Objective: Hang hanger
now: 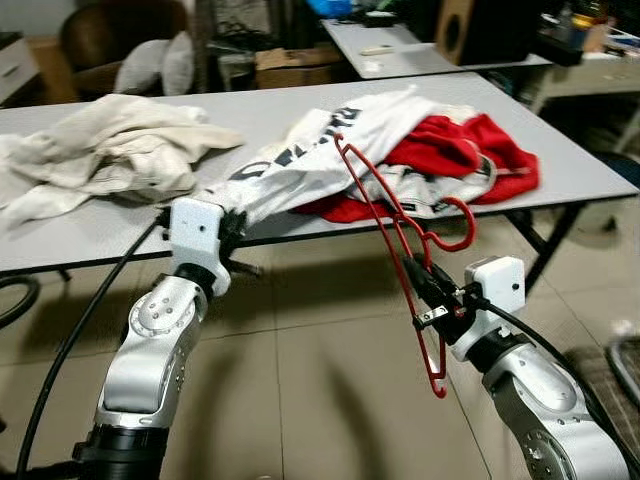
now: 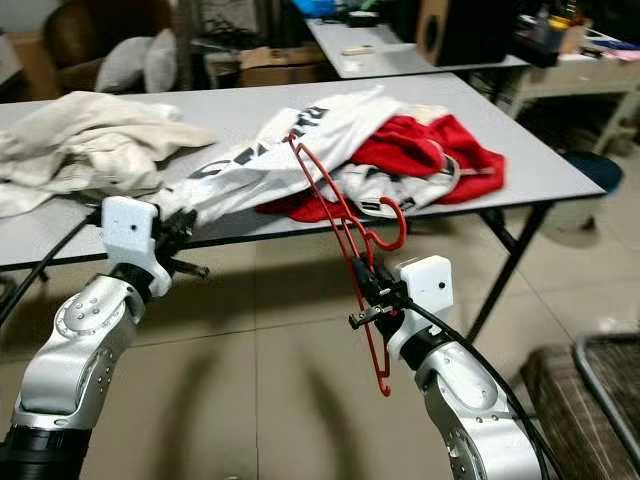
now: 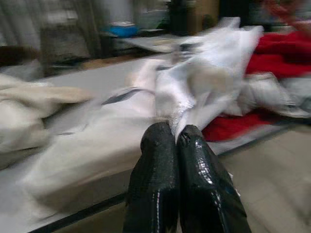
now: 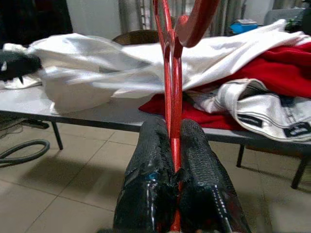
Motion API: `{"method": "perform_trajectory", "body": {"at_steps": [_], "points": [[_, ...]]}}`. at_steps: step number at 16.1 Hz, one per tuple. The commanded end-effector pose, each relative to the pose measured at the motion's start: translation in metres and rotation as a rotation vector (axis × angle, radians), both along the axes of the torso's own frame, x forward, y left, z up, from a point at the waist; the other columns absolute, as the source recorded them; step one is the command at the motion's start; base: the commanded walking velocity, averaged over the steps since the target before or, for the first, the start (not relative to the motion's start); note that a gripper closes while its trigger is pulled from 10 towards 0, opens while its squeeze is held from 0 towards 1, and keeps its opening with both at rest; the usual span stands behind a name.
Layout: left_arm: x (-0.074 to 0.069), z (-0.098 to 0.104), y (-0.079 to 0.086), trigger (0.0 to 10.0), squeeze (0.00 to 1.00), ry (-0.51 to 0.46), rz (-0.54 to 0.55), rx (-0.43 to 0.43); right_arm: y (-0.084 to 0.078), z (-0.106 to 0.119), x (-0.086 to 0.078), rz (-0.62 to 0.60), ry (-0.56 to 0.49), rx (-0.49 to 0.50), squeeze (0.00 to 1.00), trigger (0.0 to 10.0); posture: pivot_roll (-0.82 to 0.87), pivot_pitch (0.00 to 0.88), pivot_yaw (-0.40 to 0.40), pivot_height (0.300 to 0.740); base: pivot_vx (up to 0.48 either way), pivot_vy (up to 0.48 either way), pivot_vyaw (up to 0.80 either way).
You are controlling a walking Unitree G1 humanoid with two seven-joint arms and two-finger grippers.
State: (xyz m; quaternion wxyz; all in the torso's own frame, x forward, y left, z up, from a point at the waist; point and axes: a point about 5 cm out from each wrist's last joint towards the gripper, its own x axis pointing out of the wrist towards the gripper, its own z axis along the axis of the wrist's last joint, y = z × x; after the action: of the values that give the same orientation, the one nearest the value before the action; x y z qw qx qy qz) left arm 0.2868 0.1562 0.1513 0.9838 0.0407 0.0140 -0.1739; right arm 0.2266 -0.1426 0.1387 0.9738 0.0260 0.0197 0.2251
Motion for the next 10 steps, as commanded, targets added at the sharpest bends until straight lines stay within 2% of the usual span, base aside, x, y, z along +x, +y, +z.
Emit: {"method": "perform_trajectory", "body": {"at_steps": [1, 2, 3, 4, 5, 6, 7, 8, 9, 10], "points": [[-0.009, 0.006, -0.013, 10.0, 0.00, 0.000, -0.184, -0.092, 0.000, 0.004, 0.000, 0.005, -0.013, 0.002, 0.00, 10.0, -0.04, 0.000, 0.061, 0.740, 0.000, 0.000, 0.00], [-0.015, 0.032, -0.017, 10.0, 0.00, -0.113, -0.334, -0.251, 0.000, 0.005, -0.001, 0.010, -0.026, 0.003, 0.00, 10.0, -0.04, 0.000, 0.058, 0.740, 0.000, 0.000, 0.00], [-0.007, 0.058, -0.006, 7.1, 0.00, -0.237, -0.278, -0.368, -0.002, 0.007, 0.000, 0.006, -0.036, 0.009, 0.00, 10.0, -0.04, 0.000, 0.054, 0.740, 0.000, 0.000, 0.00], [0.010, 0.089, 0.016, 1.7, 0.00, -0.369, -0.120, -0.466, -0.004, 0.010, 0.001, -0.006, -0.046, 0.022, 0.00, 10.0, -0.04, 0.000, 0.051, 0.740, 0.000, 0.000, 0.00], [0.019, 0.125, 0.037, 0.0, 0.00, -0.525, -0.020, -0.534, -0.006, 0.012, 0.003, -0.015, -0.058, 0.029, 0.00, 10.0, -0.04, 0.000, 0.049, 0.740, 0.000, 0.000, 0.00], [0.017, 0.166, 0.054, 0.0, 0.00, -0.684, -0.033, -0.671, -0.007, 0.014, 0.003, -0.016, -0.067, 0.030, 0.00, 10.0, -0.04, 0.000, 0.049, 0.740, 0.000, 0.000, 0.00], [0.003, 0.208, 0.062, 0.0, 0.00, -0.848, -0.153, -0.799, -0.008, 0.016, 0.003, -0.020, -0.079, 0.035, 0.00, 10.0, -0.05, 0.000, 0.054, 0.740, 0.000, 0.000, 0.00], [-0.001, 0.217, 0.063, 0.0, 0.00, -0.882, -0.195, -0.827, -0.008, 0.016, 0.003, -0.022, -0.082, 0.036, 0.00, 10.0, -0.05, 0.000, 0.054, 0.740, 0.000, 0.000, 0.00], [-0.012, 0.226, 0.061, 0.0, 0.00, -0.893, -0.339, -0.912, -0.008, 0.017, 0.002, -0.028, -0.086, 0.043, 0.00, 10.0, -0.05, 0.000, 0.058, 0.740, 0.000, 0.000, 0.00], [-0.008, 0.196, 0.044, 0.0, 0.00, -0.710, -0.431, -0.760, -0.007, 0.016, 0.001, -0.030, -0.082, 0.046, 0.00, 10.0, -0.04, 0.000, 0.056, 0.740, 0.000, 0.000, 0.00]]}}
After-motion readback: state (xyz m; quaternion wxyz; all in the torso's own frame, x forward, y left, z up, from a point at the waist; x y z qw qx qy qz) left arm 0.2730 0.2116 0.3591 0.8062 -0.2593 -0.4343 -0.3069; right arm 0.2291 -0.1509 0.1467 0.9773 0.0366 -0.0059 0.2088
